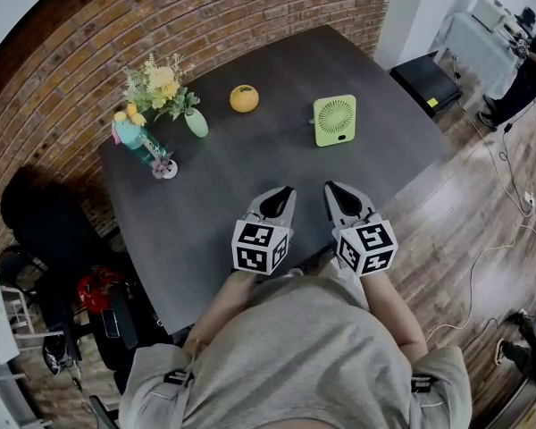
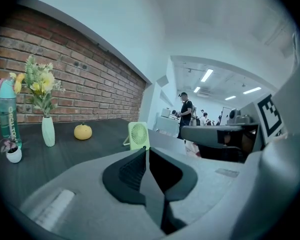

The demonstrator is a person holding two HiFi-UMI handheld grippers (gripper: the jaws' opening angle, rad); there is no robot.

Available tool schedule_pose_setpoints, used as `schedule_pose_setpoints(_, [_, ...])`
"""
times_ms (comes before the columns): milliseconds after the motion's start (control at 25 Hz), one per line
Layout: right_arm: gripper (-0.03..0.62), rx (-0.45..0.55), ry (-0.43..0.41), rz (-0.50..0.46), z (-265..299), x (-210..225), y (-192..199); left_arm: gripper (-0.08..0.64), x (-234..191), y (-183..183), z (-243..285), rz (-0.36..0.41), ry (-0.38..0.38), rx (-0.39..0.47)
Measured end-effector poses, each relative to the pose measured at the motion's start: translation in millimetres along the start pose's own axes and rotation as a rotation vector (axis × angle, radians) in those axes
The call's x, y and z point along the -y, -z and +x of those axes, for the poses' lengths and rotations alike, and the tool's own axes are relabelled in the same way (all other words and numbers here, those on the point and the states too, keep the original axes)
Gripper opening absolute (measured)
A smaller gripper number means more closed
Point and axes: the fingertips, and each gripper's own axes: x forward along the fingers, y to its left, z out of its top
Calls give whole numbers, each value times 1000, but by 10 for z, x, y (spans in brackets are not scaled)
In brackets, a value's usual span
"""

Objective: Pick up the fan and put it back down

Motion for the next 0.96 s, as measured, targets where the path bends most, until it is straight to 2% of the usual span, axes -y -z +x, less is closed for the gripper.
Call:
schedule_pose_setpoints(520, [0,7,3,33,-121,2,16,32,131,52,-19,5,18,-12])
schedule_pose_setpoints(960, [0,10,16,18,-217,101,7,32,212,23,10,5,14,-7])
